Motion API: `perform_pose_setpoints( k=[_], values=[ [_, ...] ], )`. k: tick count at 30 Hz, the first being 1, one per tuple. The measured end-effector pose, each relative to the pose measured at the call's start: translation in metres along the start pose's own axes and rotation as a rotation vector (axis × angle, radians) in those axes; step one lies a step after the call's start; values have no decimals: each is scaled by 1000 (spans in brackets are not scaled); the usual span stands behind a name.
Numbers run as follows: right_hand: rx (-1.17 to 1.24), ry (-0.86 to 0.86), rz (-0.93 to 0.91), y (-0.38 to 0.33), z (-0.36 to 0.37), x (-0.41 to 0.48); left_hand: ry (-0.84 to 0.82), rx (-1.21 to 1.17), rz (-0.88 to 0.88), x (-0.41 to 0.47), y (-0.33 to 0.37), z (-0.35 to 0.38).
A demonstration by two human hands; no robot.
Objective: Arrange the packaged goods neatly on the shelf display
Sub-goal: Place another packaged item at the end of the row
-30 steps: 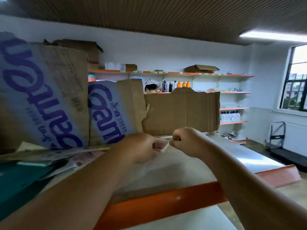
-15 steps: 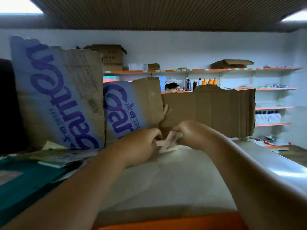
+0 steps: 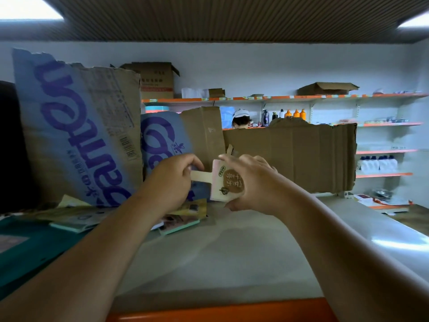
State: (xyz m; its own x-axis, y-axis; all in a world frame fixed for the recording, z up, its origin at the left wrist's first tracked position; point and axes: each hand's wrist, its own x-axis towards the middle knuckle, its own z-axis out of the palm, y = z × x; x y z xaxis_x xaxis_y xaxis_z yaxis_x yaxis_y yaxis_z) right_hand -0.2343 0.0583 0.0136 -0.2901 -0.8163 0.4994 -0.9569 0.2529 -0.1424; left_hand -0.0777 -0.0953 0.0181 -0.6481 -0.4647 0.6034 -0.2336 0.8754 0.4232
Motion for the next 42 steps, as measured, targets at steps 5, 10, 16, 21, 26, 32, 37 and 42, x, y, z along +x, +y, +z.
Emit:
perform_pose_setpoints(
  k=[5,10,16,21,26,32,37,42],
  values=[
    [22,60,1,7,-3,1,-24,-46,75,0,-2,6],
    [34,97,38,11,-7,3,25,97,228,-2,10,14],
    [-30,134,29,-13,-17,-9,119,222,285,-24,21,-6],
    [-12,127,-42,-63,-14,-29,108,322,331,-63,9,-53],
    [-63,134,-124,-135,-11,-30,140,361,356,-102,-27,-115],
    [-148,232,-340,-241,13,-21,257,407,311,-151,-97,-198],
    [-176,362,-514,-340,58,-1,284,494,261,-206,-159,-274],
    [-73,307,-650,-441,91,12,280,652,133,-282,-206,-347]
  ],
)
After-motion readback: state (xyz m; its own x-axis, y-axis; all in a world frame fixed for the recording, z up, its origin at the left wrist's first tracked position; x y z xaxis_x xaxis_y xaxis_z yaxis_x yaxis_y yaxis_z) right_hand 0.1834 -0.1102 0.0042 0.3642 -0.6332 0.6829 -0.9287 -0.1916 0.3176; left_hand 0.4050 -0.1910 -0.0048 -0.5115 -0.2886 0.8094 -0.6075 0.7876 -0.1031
